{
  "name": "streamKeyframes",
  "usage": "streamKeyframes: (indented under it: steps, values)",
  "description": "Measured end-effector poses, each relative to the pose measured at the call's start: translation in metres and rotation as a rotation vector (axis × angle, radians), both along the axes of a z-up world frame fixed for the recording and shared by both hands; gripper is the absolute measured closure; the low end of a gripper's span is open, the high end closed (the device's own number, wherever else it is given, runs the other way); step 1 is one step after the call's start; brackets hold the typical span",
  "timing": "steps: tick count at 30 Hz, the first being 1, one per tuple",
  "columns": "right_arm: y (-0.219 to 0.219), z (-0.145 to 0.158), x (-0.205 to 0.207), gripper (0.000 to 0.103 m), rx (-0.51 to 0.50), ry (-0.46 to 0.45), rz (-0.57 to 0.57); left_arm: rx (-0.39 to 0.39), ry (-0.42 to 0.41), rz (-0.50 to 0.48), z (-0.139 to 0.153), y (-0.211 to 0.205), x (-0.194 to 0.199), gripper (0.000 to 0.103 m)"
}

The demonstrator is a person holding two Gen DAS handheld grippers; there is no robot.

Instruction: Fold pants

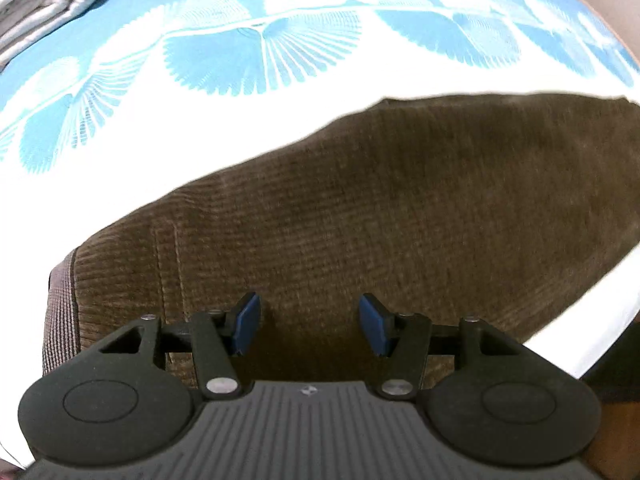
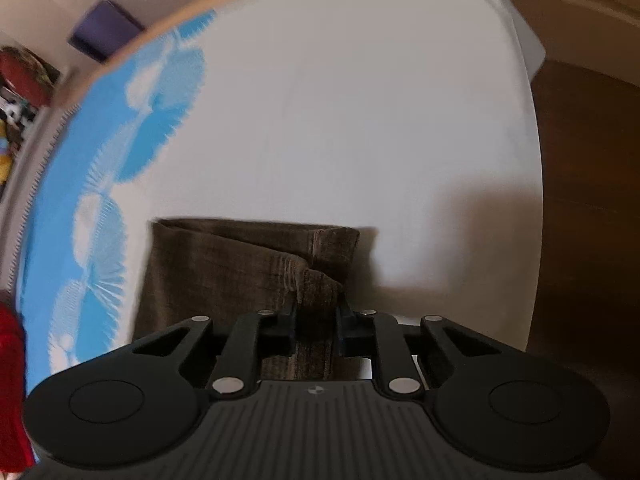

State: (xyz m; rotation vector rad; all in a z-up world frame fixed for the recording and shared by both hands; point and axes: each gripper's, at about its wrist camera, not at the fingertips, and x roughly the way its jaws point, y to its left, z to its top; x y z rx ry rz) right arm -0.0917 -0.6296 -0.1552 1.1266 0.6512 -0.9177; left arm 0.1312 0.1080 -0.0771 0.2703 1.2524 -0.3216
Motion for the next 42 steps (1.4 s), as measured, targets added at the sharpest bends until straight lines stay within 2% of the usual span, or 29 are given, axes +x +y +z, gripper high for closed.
streamKeyframes:
  steps: [3,7,9,11,13,14,16,18,19,20,22,23,24,25,27,28,30,34,39,41,42]
  values:
    - [0.025,0.040,0.008,0.087,-0.121,-0.062,0.044,-0.010,-0.023,0.025,0.005,0.002,0.002,0.042]
    - [0.102,0.105,0.031,0.087,-0.429,-0.155,0.245,-0.021,-0.042,0.051,0.011,0.007,0.003,0.042]
    - [0.158,0.131,0.039,0.088,-0.599,-0.209,0.370,-0.021,-0.047,0.061,0.012,0.010,0.004,0.042]
    - [0.228,0.149,0.041,0.088,-0.784,-0.296,0.553,-0.020,-0.052,0.078,0.015,0.017,0.003,0.042]
    - [0.298,0.154,0.040,0.088,-0.908,-0.410,0.774,-0.024,-0.054,0.099,0.014,0.024,0.006,0.042]
    - [0.326,0.152,0.039,0.088,-0.937,-0.456,0.872,-0.025,-0.054,0.107,0.014,0.027,0.008,0.042]
    - [0.384,0.141,0.037,0.088,-0.949,-0.518,1.101,-0.032,-0.054,0.117,0.016,0.033,0.008,0.042]
    - [0.428,0.118,0.041,0.086,-0.877,-0.500,1.314,-0.038,-0.048,0.120,0.015,0.037,0.009,0.042]
    - [0.450,0.099,0.047,0.078,-0.809,-0.433,1.445,-0.038,-0.043,0.118,0.014,0.039,0.009,0.042]
    - [0.471,0.074,0.056,0.073,-0.703,-0.321,1.598,-0.036,-0.041,0.118,0.014,0.040,0.009,0.041]
    - [0.501,0.028,0.061,0.073,-0.520,-0.116,1.810,-0.036,-0.040,0.126,0.014,0.044,0.009,0.040]
    - [0.511,0.012,0.057,0.073,-0.481,-0.052,1.878,-0.040,-0.038,0.131,0.014,0.047,0.009,0.040]
    - [0.519,0.007,0.050,0.073,-0.501,-0.032,1.927,-0.043,-0.039,0.133,0.014,0.048,0.009,0.040]
    - [0.526,0.009,0.043,0.072,-0.540,-0.045,1.967,-0.044,-0.042,0.133,0.015,0.049,0.010,0.040]
    - [0.529,0.023,0.032,0.065,-0.627,-0.134,2.003,-0.046,-0.047,0.131,0.016,0.050,0.010,0.040]
    - [0.526,0.030,0.029,0.058,-0.666,-0.172,1.992,-0.048,-0.049,0.131,0.016,0.049,0.011,0.040]
    - [0.518,0.037,0.040,0.055,-0.732,-0.199,1.911,-0.047,-0.052,0.129,0.016,0.048,0.012,0.040]
    - [0.492,0.022,0.073,0.055,-0.791,-0.068,1.731,-0.047,-0.057,0.114,0.018,0.042,0.013,0.040]
    - [0.489,-0.018,0.096,0.055,-0.878,0.091,1.722,-0.046,-0.058,0.113,0.018,0.042,0.013,0.040]
    - [0.492,-0.022,0.101,0.055,-0.900,0.092,1.720,-0.042,-0.059,0.119,0.017,0.045,0.014,0.040]
    - [0.493,-0.020,0.101,0.061,-0.909,0.089,1.725,-0.041,-0.060,0.120,0.017,0.047,0.014,0.040]
